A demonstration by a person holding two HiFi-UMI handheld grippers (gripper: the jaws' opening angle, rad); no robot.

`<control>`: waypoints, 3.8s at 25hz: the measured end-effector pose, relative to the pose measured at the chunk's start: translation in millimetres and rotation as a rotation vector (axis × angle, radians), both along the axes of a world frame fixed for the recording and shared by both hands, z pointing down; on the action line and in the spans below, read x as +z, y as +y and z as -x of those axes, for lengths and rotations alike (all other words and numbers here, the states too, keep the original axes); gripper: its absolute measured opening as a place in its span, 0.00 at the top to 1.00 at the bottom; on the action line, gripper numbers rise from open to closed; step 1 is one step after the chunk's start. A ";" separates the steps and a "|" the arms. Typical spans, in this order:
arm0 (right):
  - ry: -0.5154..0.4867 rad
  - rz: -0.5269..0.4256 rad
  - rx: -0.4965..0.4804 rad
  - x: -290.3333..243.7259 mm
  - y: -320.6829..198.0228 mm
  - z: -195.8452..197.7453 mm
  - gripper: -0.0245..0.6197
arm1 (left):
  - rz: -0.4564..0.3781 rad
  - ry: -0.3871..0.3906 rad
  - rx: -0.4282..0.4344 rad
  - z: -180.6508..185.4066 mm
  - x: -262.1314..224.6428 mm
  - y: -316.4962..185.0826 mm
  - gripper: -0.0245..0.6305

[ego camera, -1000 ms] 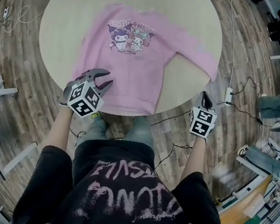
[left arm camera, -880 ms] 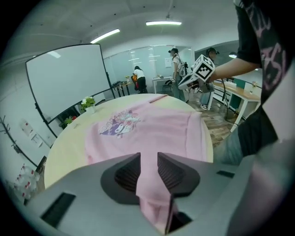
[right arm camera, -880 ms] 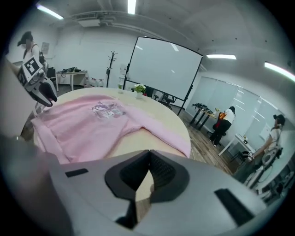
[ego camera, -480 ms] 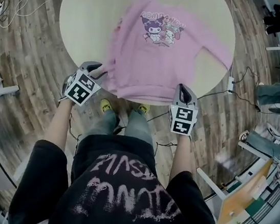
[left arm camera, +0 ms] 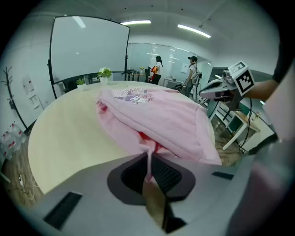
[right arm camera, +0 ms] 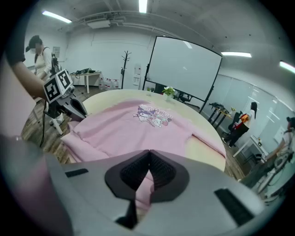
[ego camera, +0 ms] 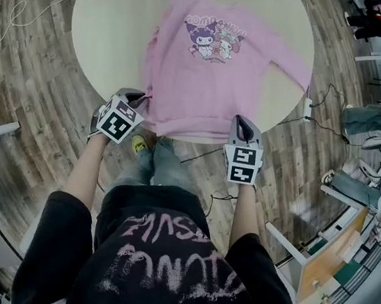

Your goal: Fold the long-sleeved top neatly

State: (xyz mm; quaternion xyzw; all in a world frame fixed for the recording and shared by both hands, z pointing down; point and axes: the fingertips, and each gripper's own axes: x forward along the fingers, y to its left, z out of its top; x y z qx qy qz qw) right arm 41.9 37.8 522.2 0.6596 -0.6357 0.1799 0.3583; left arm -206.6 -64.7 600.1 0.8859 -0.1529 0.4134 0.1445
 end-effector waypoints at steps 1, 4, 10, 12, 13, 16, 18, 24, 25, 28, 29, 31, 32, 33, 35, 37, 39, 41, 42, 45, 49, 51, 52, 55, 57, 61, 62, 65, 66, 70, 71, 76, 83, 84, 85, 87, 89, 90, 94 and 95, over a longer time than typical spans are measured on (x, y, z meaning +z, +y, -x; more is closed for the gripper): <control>-0.002 0.003 -0.008 2.3 -2.7 -1.2 0.95 | -0.016 -0.017 0.017 0.1 -1.6 -0.9 0.91; -0.024 0.002 -0.036 6.9 -17.2 -0.3 0.95 | -0.101 -0.097 0.086 9.0 -12.4 -10.0 0.91; -0.106 -0.018 -0.115 13.4 -59.0 9.9 0.95 | -0.293 -0.284 0.093 62.5 -56.6 -66.5 0.91; -0.124 -0.020 -0.146 13.9 -71.0 14.3 0.95 | -0.345 -0.335 0.052 87.9 -76.6 -92.7 0.91; -0.131 -0.020 -0.160 13.4 -76.3 16.8 0.95 | -0.375 -0.360 0.030 101.3 -87.5 -106.3 0.91; -0.136 -0.012 -0.191 12.3 -88.1 24.0 0.95 | -0.459 -0.421 -0.020 140.1 -117.7 -143.9 0.91; -0.136 0.001 -0.196 11.9 -92.2 28.9 0.95 | -0.497 -0.452 -0.034 161.9 -130.2 -166.7 0.91; -0.100 0.033 -0.168 9.6 -102.6 52.5 0.95 | -0.788 -0.535 0.056 191.1 -164.4 -230.4 0.91; -0.092 0.041 -0.155 9.3 -102.9 56.3 0.95 | -0.836 -0.530 0.074 190.7 -168.7 -234.9 0.91; -0.074 0.072 -0.118 8.3 -101.7 72.5 0.95 | -0.864 -0.498 0.173 186.5 -150.7 -223.5 0.91; -0.076 0.069 -0.111 6.9 -104.6 79.8 0.95 | -0.828 -0.495 0.222 187.3 -131.2 -212.5 0.90; -0.073 0.063 -0.108 6.6 -112.0 94.4 0.95 | -0.708 -0.497 0.310 195.7 -82.0 -184.9 0.88; -0.070 0.069 -0.111 7.9 -114.4 102.4 0.95 | -0.632 -0.489 0.338 201.5 -57.7 -168.6 0.85; -0.068 0.080 -0.116 9.4 -115.9 110.5 0.95 | -0.553 -0.473 0.350 207.2 -36.4 -152.1 0.80; -0.063 0.103 -0.127 11.9 -118.6 124.6 0.95 | -0.404 -0.424 0.331 216.9 -5.2 -122.7 0.72; -0.060 0.113 -0.141 11.6 -123.5 138.6 0.95 | -0.288 -0.363 0.268 226.9 13.6 -103.3 0.69; -0.051 0.122 -0.154 11.2 -129.4 150.5 0.95 | -0.199 -0.311 0.186 238.5 26.2 -95.8 0.68; -0.039 0.132 -0.167 10.0 -134.8 160.8 0.95 | -0.149 -0.273 0.099 249.4 34.0 -98.4 0.64; -0.034 0.136 -0.172 9.5 -137.1 165.5 0.95 | -0.140 -0.253 0.056 252.9 36.4 -102.9 0.63; -0.017 0.155 -0.183 9.0 -140.0 177.6 0.95 | -0.161 -0.201 -0.039 251.9 42.5 -121.6 0.55; 0.011 0.186 -0.189 12.8 -138.4 189.6 0.95 | -0.242 -0.177 -0.069 240.4 55.0 -149.2 0.53; 0.027 0.197 -0.188 13.2 -136.5 190.4 0.95 | -0.257 -0.159 -0.067 233.7 61.5 -159.7 0.53; 0.034 0.201 -0.185 13.2 -135.3 189.9 0.95 | -0.266 -0.153 -0.055 230.5 64.2 -163.6 0.54; 0.055 0.207 -0.173 13.3 -129.7 184.8 0.95 | -0.316 -0.139 -0.007 223.7 65.0 -170.1 0.79; 0.057 0.208 -0.160 13.4 -127.4 181.7 0.95 | -0.341 -0.129 -0.021 228.5 60.2 -173.7 0.90; 0.049 0.203 -0.138 13.0 -128.4 181.3 0.95 | -0.397 -0.153 -0.084 259.4 41.5 -183.3 0.91; 0.046 0.200 -0.138 13.4 -129.8 183.1 0.95 | -0.418 -0.160 -0.112 270.1 33.5 -188.1 0.91; 0.033 0.185 -0.145 12.3 -133.6 188.9 0.95 | -0.447 -0.152 -0.254 304.2 7.2 -204.7 0.91; 0.029 0.181 -0.146 11.4 -134.0 189.8 0.95 | -0.433 -0.142 -0.315 314.5 1.6 -209.4 0.91; 0.010 0.181 -0.147 11.3 -132.2 192.9 0.95 | -0.387 -0.153 -0.432 337.1 -0.1 -224.4 0.91; 0.008 0.183 -0.149 11.9 -129.8 192.8 0.95 | -0.390 -0.163 -0.428 337.9 -0.2 -226.8 0.91; -0.028 0.175 -0.129 9.3 -118.1 178.3 0.95 | -0.415 -0.185 -0.453 333.1 -14.5 -235.5 0.91; -0.091 0.140 -0.086 7.6 -100.0 121.4 0.95 | -0.521 -0.207 -0.496 290.3 -75.4 -256.6 0.91; -0.099 0.131 -0.081 7.4 -97.7 110.2 0.95 | -0.544 -0.207 -0.496 277.0 -86.3 -260.7 0.91; -0.107 0.123 -0.076 7.5 -95.6 97.9 0.95 | -0.565 -0.206 -0.493 261.2 -96.3 -264.3 0.91; -0.130 0.112 -0.065 9.3 -91.5 72.0 0.95 | -0.601 -0.201 -0.477 222.8 -114.0 -271.5 0.91; -0.159 0.110 -0.054 13.8 -87.5 45.8 0.95 | -0.636 -0.190 -0.455 176.7 -131.4 -281.1 0.91; -0.171 0.110 -0.051 15.8 -85.1 33.0 0.95 | -0.652 -0.181 -0.445 152.1 -140.8 -286.0 0.91; -0.219 0.100 -0.038 16.3 -69.4 -14.9 0.95 | -0.720 -0.138 -0.393 48.6 -181.6 -298.0 0.91; -0.225 0.097 -0.039 17.0 -64.3 -28.4 0.95 | -0.733 -0.129 -0.379 21.4 -189.4 -298.5 0.91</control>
